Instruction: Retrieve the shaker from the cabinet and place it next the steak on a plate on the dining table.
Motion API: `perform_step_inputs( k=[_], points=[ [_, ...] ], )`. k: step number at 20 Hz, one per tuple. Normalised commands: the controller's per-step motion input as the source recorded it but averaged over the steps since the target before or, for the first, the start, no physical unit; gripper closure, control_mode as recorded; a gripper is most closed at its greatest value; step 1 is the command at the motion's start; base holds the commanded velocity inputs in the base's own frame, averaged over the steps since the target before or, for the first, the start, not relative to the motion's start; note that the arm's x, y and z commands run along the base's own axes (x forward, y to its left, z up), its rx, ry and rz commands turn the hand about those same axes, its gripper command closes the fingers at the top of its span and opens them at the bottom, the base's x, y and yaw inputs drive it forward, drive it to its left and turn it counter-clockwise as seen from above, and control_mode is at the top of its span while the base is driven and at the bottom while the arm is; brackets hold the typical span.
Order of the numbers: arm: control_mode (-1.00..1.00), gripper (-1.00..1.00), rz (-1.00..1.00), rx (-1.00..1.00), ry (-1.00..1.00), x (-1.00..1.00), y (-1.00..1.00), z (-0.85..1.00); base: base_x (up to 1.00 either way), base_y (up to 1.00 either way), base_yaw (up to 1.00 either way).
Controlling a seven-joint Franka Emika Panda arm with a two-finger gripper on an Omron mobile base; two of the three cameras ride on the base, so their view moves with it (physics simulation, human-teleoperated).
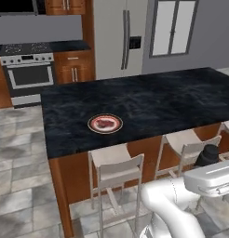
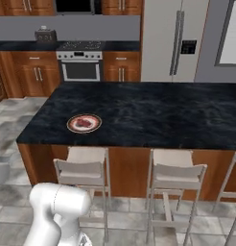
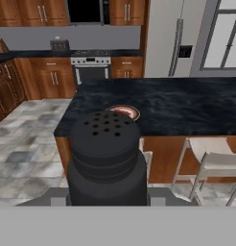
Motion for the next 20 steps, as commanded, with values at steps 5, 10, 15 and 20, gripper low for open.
perform_step_inputs(
  k=[5, 10, 15, 20],
  points=[
    [1.0, 1.0, 0.0, 0.0, 0.0, 0.0, 0.0, 0.0, 0.82, 0.17, 0.0],
    [1.0, 1.0, 0.0, 0.0, 0.0, 0.0, 0.0, 0.0, 0.96, 0.24, 0.0],
    [1.0, 1.0, 0.0, 0.0, 0.0, 0.0, 0.0, 0.0, 0.95, -0.15, 0.0],
    [1.0, 1.0, 0.0, 0.0, 0.0, 0.0, 0.0, 0.0, 0.67, -0.44, 0.16]
  ],
)
